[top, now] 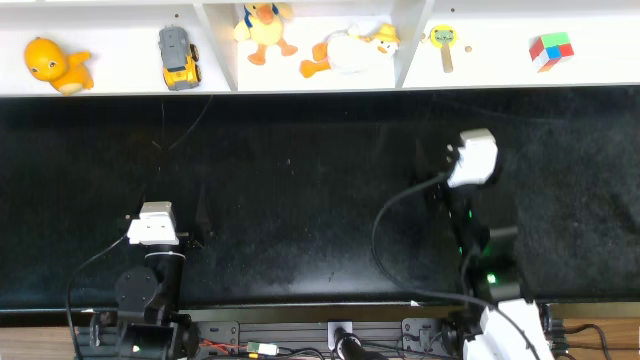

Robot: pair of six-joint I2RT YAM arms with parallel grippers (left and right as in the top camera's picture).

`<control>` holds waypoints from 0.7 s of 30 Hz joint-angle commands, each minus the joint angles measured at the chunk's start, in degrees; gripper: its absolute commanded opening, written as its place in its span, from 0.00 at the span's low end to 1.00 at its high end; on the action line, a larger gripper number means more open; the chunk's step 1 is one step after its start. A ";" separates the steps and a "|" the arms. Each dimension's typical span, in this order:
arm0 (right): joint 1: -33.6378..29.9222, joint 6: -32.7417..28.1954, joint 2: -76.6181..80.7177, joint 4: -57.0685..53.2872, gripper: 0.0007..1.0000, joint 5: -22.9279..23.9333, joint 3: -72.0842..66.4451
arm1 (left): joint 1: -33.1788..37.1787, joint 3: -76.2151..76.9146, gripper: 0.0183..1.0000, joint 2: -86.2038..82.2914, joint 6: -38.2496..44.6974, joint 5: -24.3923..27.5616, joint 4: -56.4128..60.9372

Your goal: Store Toys

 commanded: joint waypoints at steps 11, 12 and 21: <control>0.20 6.08 -26.08 -4.07 0.99 3.91 -17.29 | 0.00 -0.13 1.00 -0.52 1.25 0.11 -0.09; 0.24 6.12 -27.06 -7.30 1.00 3.72 -17.27 | 0.00 -0.13 1.00 -0.52 1.25 0.11 -0.09; 0.31 5.90 -32.61 -12.41 1.00 3.34 -17.27 | 0.00 -0.13 1.00 -0.52 1.25 0.11 -0.11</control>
